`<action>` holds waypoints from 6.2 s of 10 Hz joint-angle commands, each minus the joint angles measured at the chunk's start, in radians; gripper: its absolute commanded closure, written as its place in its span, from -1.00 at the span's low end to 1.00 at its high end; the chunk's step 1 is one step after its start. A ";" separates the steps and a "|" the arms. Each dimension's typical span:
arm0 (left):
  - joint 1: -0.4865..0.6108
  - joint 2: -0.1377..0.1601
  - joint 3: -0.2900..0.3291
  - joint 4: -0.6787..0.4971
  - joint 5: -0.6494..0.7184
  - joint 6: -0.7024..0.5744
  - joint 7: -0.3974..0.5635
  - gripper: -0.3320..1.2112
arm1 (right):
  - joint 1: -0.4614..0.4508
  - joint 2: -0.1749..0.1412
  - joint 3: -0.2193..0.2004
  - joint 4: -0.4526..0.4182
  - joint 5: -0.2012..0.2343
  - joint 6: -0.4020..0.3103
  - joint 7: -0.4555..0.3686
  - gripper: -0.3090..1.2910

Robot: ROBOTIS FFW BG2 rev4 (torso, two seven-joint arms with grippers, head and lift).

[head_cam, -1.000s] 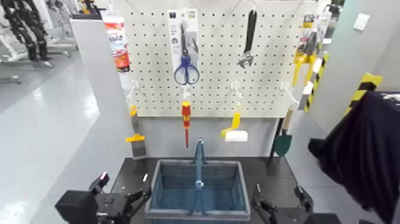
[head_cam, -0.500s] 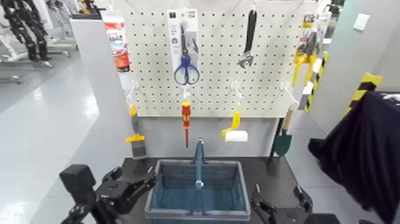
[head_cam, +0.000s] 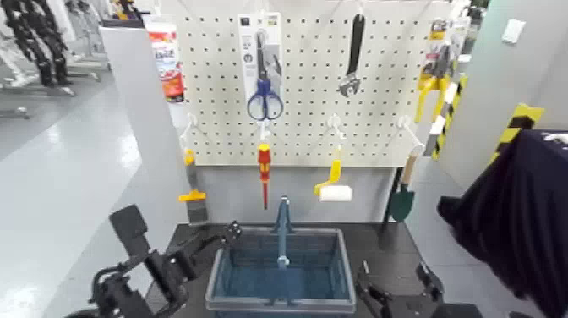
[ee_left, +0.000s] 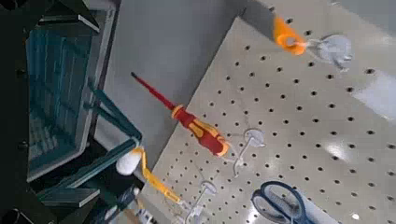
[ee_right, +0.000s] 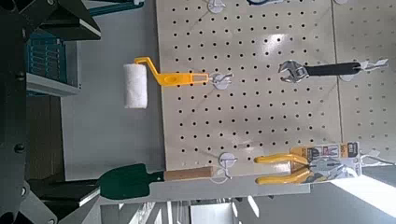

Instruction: Grasp the handle of the crate.

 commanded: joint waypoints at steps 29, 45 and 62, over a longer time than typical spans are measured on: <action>-0.674 0.024 -0.504 0.924 0.743 0.431 -0.351 0.81 | -0.021 -0.006 0.025 0.034 -0.037 -0.065 0.002 -0.44; -0.450 0.031 -0.432 0.576 0.860 0.332 -0.231 0.93 | -0.012 -0.006 0.006 0.031 -0.031 -0.065 0.000 -0.44; -0.151 0.087 -0.326 0.190 1.029 0.333 -0.029 0.93 | -0.012 -0.004 0.005 0.026 0.000 -0.047 0.000 -0.44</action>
